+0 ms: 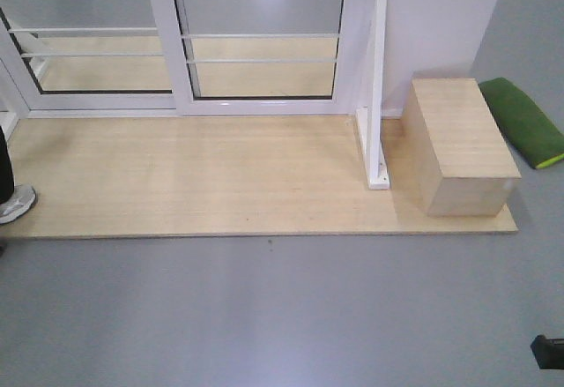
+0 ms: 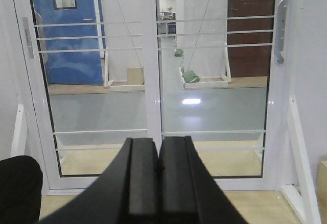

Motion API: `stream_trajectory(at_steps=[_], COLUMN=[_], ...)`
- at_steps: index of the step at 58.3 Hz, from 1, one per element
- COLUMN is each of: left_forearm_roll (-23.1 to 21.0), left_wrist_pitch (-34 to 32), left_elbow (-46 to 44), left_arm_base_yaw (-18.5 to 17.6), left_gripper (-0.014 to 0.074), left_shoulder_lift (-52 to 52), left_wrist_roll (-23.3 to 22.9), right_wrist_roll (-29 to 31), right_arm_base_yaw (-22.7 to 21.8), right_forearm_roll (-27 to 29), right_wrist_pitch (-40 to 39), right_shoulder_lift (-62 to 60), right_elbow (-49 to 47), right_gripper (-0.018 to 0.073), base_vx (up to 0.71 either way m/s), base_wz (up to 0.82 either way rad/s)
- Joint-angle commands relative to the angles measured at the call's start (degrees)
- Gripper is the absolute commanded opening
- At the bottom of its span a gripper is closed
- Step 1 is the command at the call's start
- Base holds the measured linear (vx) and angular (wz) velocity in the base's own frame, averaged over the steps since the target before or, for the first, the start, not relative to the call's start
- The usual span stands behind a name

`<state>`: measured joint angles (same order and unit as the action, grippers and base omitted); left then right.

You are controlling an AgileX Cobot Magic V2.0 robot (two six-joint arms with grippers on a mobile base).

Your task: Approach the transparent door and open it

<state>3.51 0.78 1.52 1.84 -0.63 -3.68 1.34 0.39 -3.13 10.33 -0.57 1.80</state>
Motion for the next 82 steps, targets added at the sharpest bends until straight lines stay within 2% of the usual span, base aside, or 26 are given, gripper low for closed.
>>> stream_trajectory(at_steps=[1, 39, 82], left_forearm_roll=[-0.1, -0.1, -0.1], left_wrist_pitch=[-4.6, -4.6, -4.6], left_elbow=[1.8, 1.8, 1.8], left_arm_base_yaw=[-0.2, -0.2, -0.2], left_gripper=[-0.0006, -0.0006, -0.0006], left_shoulder_lift=[-0.2, -0.2, -0.2], left_wrist_roll=[-0.6, -0.6, -0.6], right_wrist_roll=[0.3, 0.3, 0.3], right_arm_base_yaw=[-0.3, -0.3, -0.3], right_forearm_roll=[-0.2, -0.2, -0.2], right_wrist_pitch=[-4.6, -4.6, -4.6], right_shoulder_lift=[-0.8, -0.8, -0.8], right_elbow=[0.7, 0.7, 0.7], right_gripper=[-0.0005, -0.0005, -0.0005], base_vx=[0.73, 0.63, 0.38], base_wz=[0.12, 0.02, 0.0])
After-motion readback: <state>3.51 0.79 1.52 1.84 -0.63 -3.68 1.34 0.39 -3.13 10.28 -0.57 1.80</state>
